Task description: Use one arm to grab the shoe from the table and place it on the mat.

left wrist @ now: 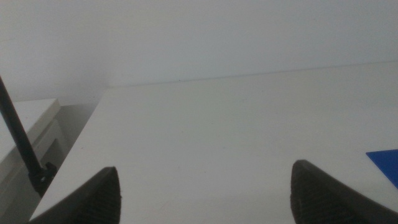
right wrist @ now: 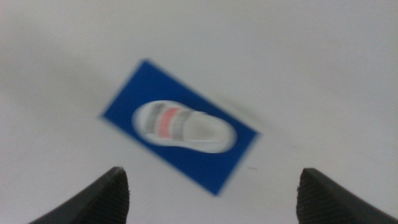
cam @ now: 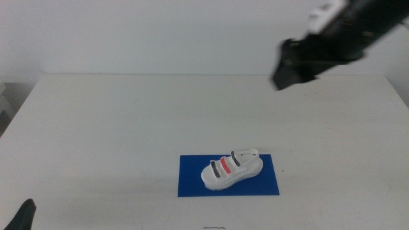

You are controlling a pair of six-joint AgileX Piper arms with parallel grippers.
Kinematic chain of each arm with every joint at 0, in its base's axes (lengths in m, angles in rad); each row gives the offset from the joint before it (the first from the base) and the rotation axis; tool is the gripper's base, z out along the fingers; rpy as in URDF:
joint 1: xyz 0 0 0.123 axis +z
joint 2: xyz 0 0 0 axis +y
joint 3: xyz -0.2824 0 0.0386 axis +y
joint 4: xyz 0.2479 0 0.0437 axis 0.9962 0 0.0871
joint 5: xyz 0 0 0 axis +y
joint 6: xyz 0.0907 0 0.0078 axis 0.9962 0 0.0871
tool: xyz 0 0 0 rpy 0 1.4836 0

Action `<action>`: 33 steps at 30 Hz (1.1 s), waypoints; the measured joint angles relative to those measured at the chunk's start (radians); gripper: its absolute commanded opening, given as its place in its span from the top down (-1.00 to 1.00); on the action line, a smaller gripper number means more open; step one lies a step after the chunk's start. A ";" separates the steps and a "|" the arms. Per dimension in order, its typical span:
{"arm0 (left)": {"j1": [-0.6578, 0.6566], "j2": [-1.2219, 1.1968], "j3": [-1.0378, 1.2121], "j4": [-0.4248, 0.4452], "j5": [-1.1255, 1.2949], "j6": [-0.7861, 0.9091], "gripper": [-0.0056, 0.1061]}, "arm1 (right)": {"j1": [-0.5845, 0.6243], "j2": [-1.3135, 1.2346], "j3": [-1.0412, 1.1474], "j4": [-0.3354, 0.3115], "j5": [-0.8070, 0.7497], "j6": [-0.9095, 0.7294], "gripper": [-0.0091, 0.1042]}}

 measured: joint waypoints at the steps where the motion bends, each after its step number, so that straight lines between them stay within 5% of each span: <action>1: 0.000 0.000 0.000 0.000 0.000 0.000 -0.78 | -0.025 -0.028 0.042 -0.009 -0.034 0.005 -0.82; 9: 0.000 0.000 0.000 0.000 0.000 0.000 -0.78 | -0.189 -0.415 0.597 -0.019 -0.589 0.016 -0.82; 17: 0.000 0.000 0.000 0.000 0.000 0.000 -0.78 | -0.226 -0.723 1.104 -0.033 -1.003 0.083 -0.82; 33: 0.000 0.000 0.000 0.000 0.000 0.000 -0.78 | -0.226 -1.255 1.557 -0.090 -1.054 0.093 -0.82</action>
